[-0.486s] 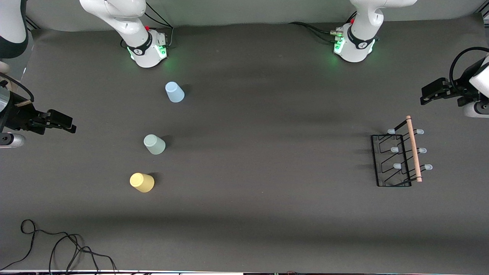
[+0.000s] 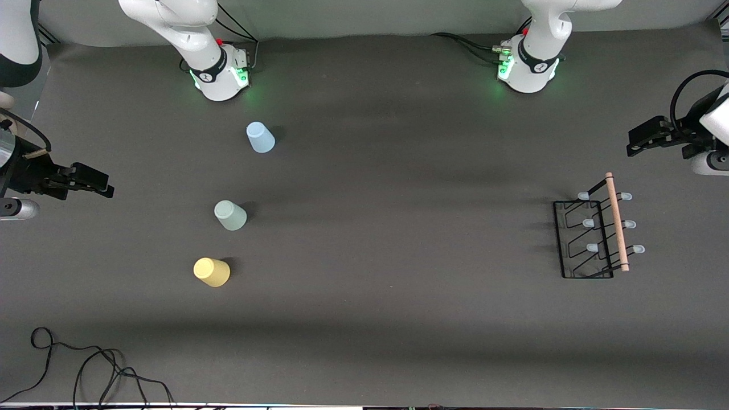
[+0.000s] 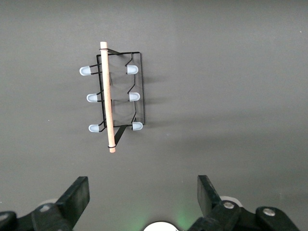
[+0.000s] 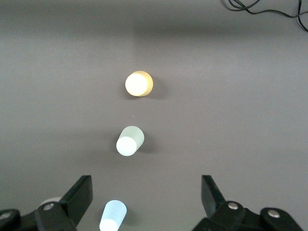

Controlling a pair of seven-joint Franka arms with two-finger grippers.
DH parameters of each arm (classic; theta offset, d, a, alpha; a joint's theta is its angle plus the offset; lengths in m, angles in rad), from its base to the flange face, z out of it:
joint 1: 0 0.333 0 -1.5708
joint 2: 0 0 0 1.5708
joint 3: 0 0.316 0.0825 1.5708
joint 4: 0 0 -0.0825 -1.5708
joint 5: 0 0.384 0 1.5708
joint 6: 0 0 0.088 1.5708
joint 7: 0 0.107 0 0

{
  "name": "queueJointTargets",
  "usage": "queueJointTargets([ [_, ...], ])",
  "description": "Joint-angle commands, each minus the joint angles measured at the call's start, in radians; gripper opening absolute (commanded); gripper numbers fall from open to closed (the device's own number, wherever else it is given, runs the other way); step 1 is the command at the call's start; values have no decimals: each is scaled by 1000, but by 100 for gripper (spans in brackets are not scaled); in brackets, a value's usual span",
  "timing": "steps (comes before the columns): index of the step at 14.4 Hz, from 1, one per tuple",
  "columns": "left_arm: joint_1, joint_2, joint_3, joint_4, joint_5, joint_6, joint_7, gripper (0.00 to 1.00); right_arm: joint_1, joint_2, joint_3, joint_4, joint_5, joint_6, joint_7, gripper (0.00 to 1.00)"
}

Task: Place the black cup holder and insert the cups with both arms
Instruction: 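Reach the left gripper down to the wooden handle of the black rack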

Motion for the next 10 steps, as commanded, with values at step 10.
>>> queueJointTargets([
  [10,140,-172,45,-389,17,290,256,100,45,4,-3,14,-17,-25,13,100],
])
